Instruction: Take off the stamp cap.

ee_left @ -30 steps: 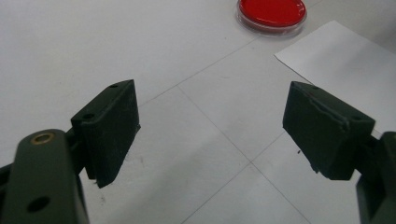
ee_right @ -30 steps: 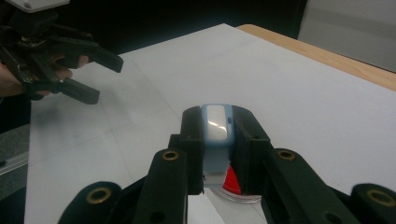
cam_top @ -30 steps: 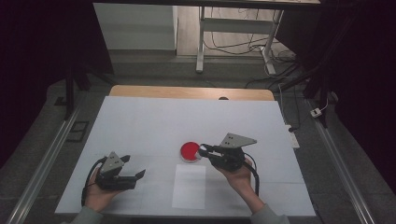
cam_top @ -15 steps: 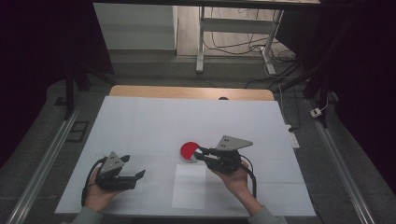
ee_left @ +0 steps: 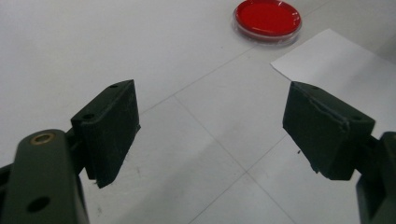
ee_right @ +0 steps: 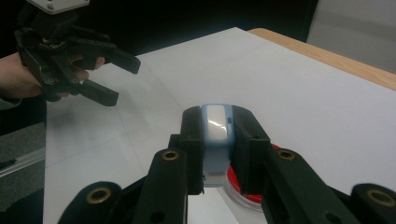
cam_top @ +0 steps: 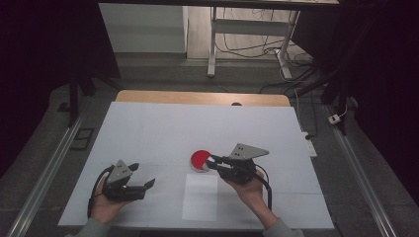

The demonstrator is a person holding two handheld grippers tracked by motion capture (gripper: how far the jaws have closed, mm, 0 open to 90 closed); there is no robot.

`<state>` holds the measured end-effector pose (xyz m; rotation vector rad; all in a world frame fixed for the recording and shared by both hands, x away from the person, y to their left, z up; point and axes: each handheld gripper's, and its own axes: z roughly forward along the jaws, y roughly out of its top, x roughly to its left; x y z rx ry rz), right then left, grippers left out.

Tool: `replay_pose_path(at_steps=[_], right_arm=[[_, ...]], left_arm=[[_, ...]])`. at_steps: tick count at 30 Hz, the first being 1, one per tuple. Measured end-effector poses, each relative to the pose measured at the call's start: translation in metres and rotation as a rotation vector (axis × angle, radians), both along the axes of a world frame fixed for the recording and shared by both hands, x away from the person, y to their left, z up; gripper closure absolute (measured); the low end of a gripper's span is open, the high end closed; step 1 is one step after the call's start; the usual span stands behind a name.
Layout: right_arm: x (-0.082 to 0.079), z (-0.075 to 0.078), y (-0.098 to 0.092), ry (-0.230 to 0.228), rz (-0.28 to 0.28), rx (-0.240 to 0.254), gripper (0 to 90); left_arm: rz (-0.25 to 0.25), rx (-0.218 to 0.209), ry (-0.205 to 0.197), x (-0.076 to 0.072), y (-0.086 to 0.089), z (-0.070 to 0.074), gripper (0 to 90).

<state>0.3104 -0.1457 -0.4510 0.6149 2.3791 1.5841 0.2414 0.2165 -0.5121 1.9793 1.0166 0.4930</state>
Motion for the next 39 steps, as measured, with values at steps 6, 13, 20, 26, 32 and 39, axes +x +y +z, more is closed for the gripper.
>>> replay_pose_path(at_steps=[6,13,20,26,32,39], right_arm=[[0.000,0.000,0.001,-0.003,0.002,0.001,74.9],[0.000,0.000,0.003,-0.004,0.004,0.002,74.9],[0.000,0.000,0.005,-0.003,0.006,0.002,74.9],[-0.001,0.000,0.007,-0.010,0.009,0.000,74.9],[0.000,0.000,0.008,-0.009,0.005,0.004,74.9],[-0.001,0.000,0.009,-0.009,0.008,0.006,74.9]], left_arm=[[-0.015,-0.007,-0.014,-0.001,-0.006,0.006,19.2],[-0.039,-0.010,-0.034,0.001,-0.017,0.014,19.3],[-0.068,-0.007,-0.046,0.004,-0.029,0.021,19.4],[-0.087,-0.005,-0.052,0.007,-0.038,0.024,19.5],[-0.111,0.007,-0.057,0.011,-0.050,0.026,19.6],[-0.131,0.012,-0.058,0.014,-0.061,0.028,19.9]])
